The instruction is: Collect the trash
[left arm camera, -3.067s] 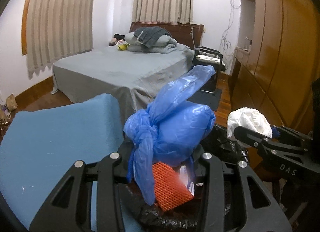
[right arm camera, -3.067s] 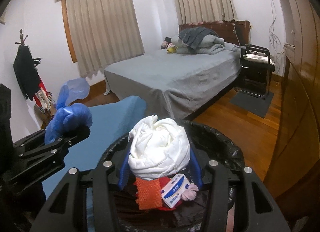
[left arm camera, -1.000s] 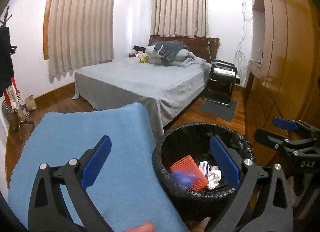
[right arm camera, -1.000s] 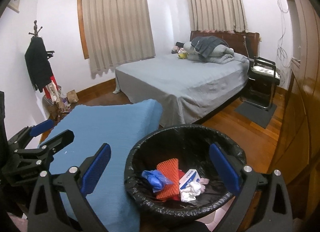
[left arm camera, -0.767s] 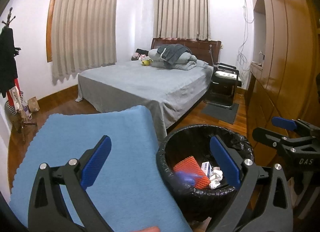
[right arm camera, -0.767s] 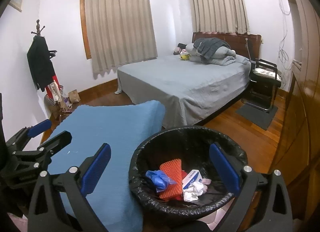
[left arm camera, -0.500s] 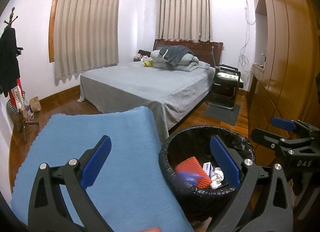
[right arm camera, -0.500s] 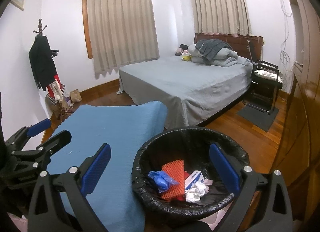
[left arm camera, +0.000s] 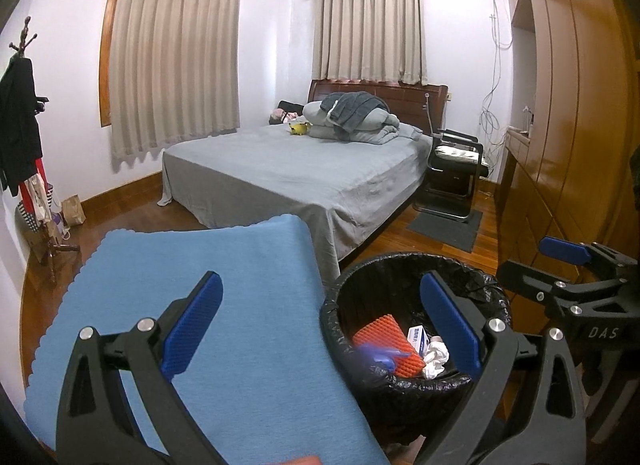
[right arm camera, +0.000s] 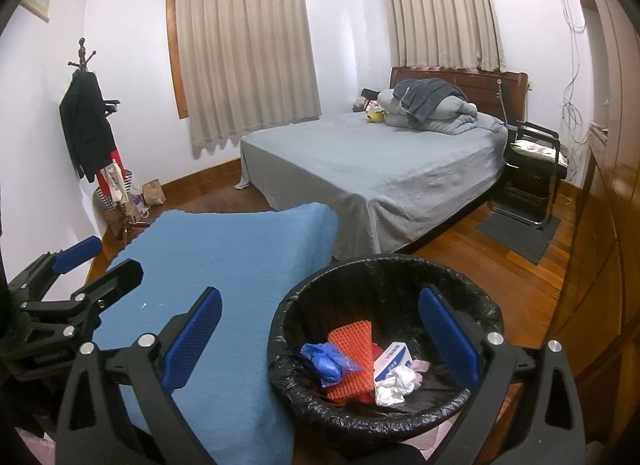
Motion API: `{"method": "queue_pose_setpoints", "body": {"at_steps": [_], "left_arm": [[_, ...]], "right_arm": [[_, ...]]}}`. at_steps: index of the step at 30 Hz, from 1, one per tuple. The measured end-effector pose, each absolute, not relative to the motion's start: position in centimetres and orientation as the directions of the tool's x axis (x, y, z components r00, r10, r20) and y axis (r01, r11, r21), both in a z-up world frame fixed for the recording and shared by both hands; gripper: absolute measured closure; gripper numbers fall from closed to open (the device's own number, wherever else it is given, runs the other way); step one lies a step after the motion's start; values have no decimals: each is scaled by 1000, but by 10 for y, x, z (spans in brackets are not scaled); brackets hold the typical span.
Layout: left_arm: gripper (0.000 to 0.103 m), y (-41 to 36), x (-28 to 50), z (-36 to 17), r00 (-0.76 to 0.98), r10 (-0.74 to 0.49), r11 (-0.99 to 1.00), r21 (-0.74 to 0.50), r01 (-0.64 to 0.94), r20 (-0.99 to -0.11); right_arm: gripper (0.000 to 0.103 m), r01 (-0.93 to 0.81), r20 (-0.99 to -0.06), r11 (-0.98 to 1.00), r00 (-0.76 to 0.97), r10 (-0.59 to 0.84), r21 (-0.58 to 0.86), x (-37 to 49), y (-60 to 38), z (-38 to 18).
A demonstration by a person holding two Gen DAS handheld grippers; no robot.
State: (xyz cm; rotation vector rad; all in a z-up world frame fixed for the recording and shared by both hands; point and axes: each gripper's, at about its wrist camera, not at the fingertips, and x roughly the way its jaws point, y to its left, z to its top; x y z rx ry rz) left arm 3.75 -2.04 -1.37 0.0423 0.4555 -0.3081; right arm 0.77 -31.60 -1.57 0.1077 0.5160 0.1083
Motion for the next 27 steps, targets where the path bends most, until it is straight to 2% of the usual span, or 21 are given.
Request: {"method": "queue_pose_setpoints", "body": {"at_steps": [27], "left_arm": [[7, -22, 36, -14, 853, -282, 953, -27, 302, -439]], "right_arm": [[6, -77, -486, 989, 864, 131, 128, 8, -315, -16]]}}
